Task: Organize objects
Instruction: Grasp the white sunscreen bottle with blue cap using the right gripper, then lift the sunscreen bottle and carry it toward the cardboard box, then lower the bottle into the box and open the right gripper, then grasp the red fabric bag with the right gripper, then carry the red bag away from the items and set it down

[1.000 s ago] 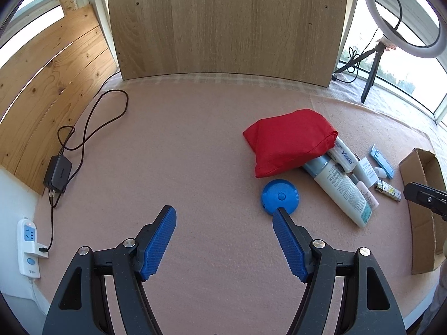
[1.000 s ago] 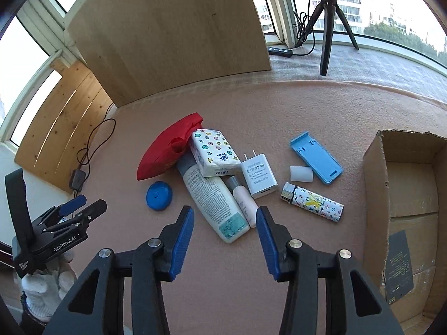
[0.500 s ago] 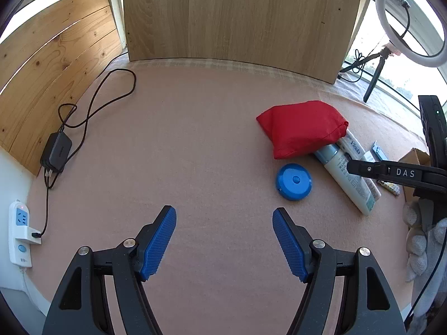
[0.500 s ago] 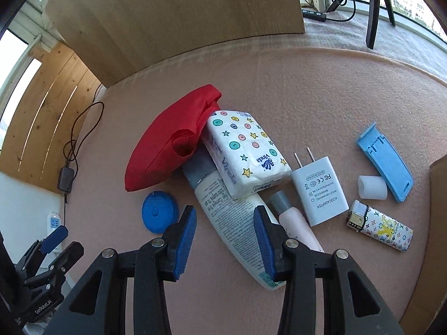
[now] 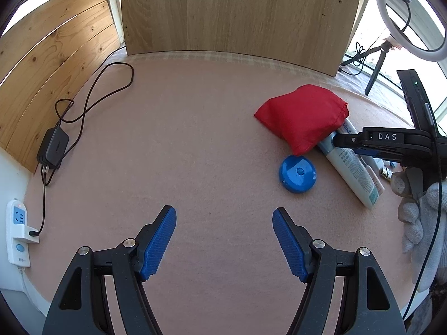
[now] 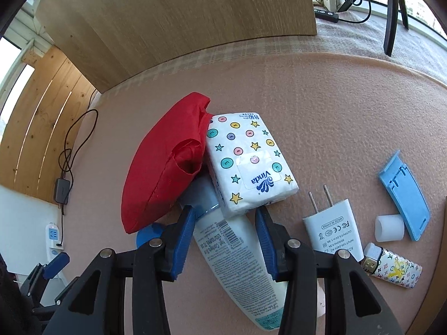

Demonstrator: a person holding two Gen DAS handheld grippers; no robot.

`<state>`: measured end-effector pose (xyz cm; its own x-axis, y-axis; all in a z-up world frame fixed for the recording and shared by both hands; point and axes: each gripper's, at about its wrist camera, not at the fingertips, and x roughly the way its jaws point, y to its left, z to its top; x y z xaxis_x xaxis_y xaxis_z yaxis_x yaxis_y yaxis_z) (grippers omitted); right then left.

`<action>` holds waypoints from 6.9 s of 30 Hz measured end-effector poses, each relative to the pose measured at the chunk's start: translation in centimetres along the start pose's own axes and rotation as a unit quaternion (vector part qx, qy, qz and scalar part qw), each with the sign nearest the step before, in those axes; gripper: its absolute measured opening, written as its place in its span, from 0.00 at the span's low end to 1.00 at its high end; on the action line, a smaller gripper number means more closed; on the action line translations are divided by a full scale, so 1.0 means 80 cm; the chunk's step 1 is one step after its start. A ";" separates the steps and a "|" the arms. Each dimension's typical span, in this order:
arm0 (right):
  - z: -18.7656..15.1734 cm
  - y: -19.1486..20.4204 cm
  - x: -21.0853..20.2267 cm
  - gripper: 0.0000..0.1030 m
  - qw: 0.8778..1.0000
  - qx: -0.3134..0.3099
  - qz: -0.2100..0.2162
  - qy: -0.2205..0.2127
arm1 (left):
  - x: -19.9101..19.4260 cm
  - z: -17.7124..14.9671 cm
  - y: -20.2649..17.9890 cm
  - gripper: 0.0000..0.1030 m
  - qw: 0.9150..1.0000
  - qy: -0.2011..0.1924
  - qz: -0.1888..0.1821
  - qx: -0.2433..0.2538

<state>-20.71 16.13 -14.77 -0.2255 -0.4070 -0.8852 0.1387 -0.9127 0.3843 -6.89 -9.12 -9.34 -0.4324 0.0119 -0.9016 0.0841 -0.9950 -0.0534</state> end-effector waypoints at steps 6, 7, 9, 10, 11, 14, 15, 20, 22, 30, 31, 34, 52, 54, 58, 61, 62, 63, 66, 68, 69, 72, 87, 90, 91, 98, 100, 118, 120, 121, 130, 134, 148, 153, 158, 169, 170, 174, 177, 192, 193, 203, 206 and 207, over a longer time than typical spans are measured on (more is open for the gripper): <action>-0.019 0.008 0.009 0.38 0.999 -0.006 0.027 0.027 | 0.004 -0.002 -0.002 0.73 1.000 0.003 -0.002 -0.002; -0.023 0.010 0.010 0.37 0.999 -0.006 0.032 0.031 | 0.005 -0.002 -0.003 0.73 1.000 0.003 -0.003 -0.001; -0.034 0.012 0.011 0.36 0.999 0.000 0.039 0.036 | 0.006 -0.001 -0.005 0.73 1.000 0.004 -0.004 0.000; -0.040 0.011 0.010 0.36 0.998 0.004 0.043 0.037 | 0.007 -0.002 -0.007 0.73 1.000 0.005 -0.006 0.001; -0.046 0.011 0.009 0.36 0.998 0.009 0.045 0.036 | 0.008 -0.002 -0.008 0.73 1.000 0.005 -0.007 0.003; -0.064 0.006 0.005 0.36 0.998 0.036 0.046 0.031 | 0.009 -0.006 -0.015 0.73 1.000 0.007 -0.011 0.009; -0.071 0.004 0.003 0.36 0.998 0.045 0.046 0.028 | 0.010 -0.007 -0.018 0.73 1.000 0.009 -0.012 0.011; -0.101 -0.004 -0.008 0.36 0.995 0.082 0.045 0.023 | 0.017 -0.021 -0.028 0.73 0.999 0.021 -0.021 0.016; -0.113 -0.009 -0.012 0.36 0.993 0.099 0.056 0.022 | 0.020 -0.028 -0.034 0.73 0.999 0.026 -0.030 0.020; -0.130 -0.002 -0.049 0.49 0.999 0.026 0.012 -0.019 | 0.027 -0.057 -0.080 0.73 0.995 0.043 -0.068 0.058; -0.131 -0.004 -0.053 0.49 1.000 0.020 0.009 -0.020 | 0.028 -0.059 -0.086 0.73 0.994 0.047 -0.076 0.061; -0.131 -0.012 -0.059 0.49 1.000 0.016 0.011 -0.018 | 0.030 -0.064 -0.105 0.76 0.991 0.054 -0.103 0.067; -0.136 -0.012 -0.040 0.49 0.997 0.002 0.050 0.056 | 0.055 -0.073 -0.147 0.79 0.986 0.087 -0.137 0.044; -0.137 -0.012 -0.037 0.49 0.997 0.000 0.053 0.061 | 0.057 -0.074 -0.151 0.79 0.985 0.090 -0.141 0.049; -0.141 -0.007 -0.033 0.46 0.996 -0.010 0.062 0.069 | 0.060 -0.080 -0.159 0.76 0.982 0.097 -0.149 0.058; -0.144 -0.003 -0.030 0.41 0.995 -0.018 0.064 0.074 | 0.057 -0.082 -0.164 0.68 0.982 0.094 -0.152 0.060; -0.144 -0.002 -0.029 0.40 0.995 -0.019 0.064 0.074 | 0.057 -0.083 -0.167 0.63 0.981 0.095 -0.155 0.061; -0.145 -0.002 -0.029 0.40 0.995 -0.020 0.063 0.073 | 0.056 -0.083 -0.169 0.60 0.981 0.095 -0.159 0.062; -0.147 0.000 -0.031 0.39 0.995 -0.024 0.061 0.069 | 0.053 -0.085 -0.177 0.50 0.981 0.096 -0.157 0.068; -0.148 -0.001 -0.035 0.39 0.996 -0.026 0.059 0.064 | 0.051 -0.087 -0.182 0.50 0.981 0.090 -0.154 0.071; -0.149 -0.003 -0.037 0.39 0.996 -0.024 0.061 0.062 | 0.049 -0.087 -0.184 0.50 0.982 0.088 -0.153 0.072; -0.150 -0.010 -0.049 0.39 0.996 -0.018 0.066 0.052 | 0.040 -0.086 -0.193 0.50 0.982 0.083 -0.155 0.073; -0.135 -0.093 -0.190 0.39 0.998 0.009 0.040 -0.046 | -0.027 -0.043 -0.327 0.50 0.972 0.021 -0.190 0.136; -0.134 -0.122 -0.221 0.39 0.997 0.020 0.029 -0.065 | -0.036 -0.036 -0.366 0.50 0.967 0.012 -0.204 0.150; -0.135 -0.130 -0.229 0.39 0.997 0.023 0.026 -0.070 | -0.039 -0.034 -0.379 0.50 0.965 0.011 -0.210 0.154; -0.150 -0.198 -0.268 0.39 0.994 0.057 0.010 -0.094 | -0.045 -0.043 -0.468 0.50 0.955 0.014 -0.223 0.196; -0.154 -0.215 -0.274 0.39 0.993 0.067 0.006 -0.097 | -0.042 -0.047 -0.489 0.50 0.952 0.018 -0.225 0.206; -0.169 -0.275 -0.281 0.46 0.989 0.102 -0.016 -0.107 | -0.025 -0.062 -0.540 0.50 0.946 0.036 -0.208 0.244; -0.169 -0.272 -0.283 0.47 0.988 0.100 -0.026 -0.111 | -0.027 -0.060 -0.531 0.50 0.948 0.032 -0.205 0.241; -0.170 -0.270 -0.283 0.47 0.988 0.102 -0.027 -0.114 | -0.027 -0.060 -0.525 0.50 0.949 0.032 -0.205 0.239; -0.173 -0.217 -0.282 0.47 0.984 0.110 -0.039 -0.134 | -0.040 -0.049 -0.439 0.50 0.953 0.021 -0.200 0.226; -0.172 -0.181 -0.271 0.47 0.984 0.104 -0.035 -0.139 | -0.044 -0.038 -0.381 0.50 0.960 0.016 -0.191 0.202; -0.160 -0.089 -0.209 0.47 0.989 0.077 -0.016 -0.126 | -0.022 -0.013 -0.151 0.50 0.988 0.010 -0.114 0.104; -0.154 -0.071 -0.190 0.47 0.991 0.065 -0.018 -0.112 | -0.006 -0.001 -0.116 0.50 0.992 0.011 -0.100 0.080; -0.133 -0.055 -0.182 0.47 0.993 0.052 -0.013 -0.109 | 0.003 0.015 -0.096 0.50 0.994 0.007 -0.093 0.060; -0.017 -0.011 -0.129 0.47 0.994 0.009 0.011 -0.106 | 0.012 0.023 -0.045 0.50 0.996 0.004 -0.083 0.014; -0.006 -0.007 -0.119 0.47 0.995 0.004 0.010 -0.101 | 0.012 0.023 -0.038 0.50 0.997 0.004 -0.080 0.010; 0.032 0.004 -0.074 0.47 0.997 0.000 0.014 -0.077 | 0.014 0.021 -0.012 0.50 0.997 0.005 -0.073 -0.012; 0.053 0.009 -0.045 0.47 0.998 0.006 0.020 -0.065 | 0.015 0.021 0.004 0.50 0.997 0.006 -0.069 -0.024; 0.103 0.030 0.013 0.47 0.998 0.005 0.055 -0.027 | 0.032 0.030 0.037 0.50 0.997 0.014 -0.061 -0.045; 0.103 0.032 0.012 0.47 0.997 0.007 0.068 -0.024 | 0.033 0.031 0.038 0.50 0.997 0.014 -0.061 -0.047; 0.073 0.082 -0.002 0.47 0.989 -0.013 0.144 0.009 | 0.028 0.031 0.068 0.50 0.996 0.008 -0.060 -0.070; 0.063 0.108 -0.004 0.47 0.987 -0.031 0.159 0.013 | 0.021 0.028 0.085 0.50 0.995 0.003 -0.057 -0.085; 0.060 0.117 -0.004 0.47 0.985 -0.037 0.166 0.015 | 0.018 0.027 0.091 0.50 0.994 0.001 -0.055 -0.090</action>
<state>-24.00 7.51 -9.64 -0.1273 -0.6798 -0.7223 0.2700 -0.7245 0.6342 -8.81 -16.57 -10.12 -0.4456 0.1209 -0.8870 0.1963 -0.9535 -0.2286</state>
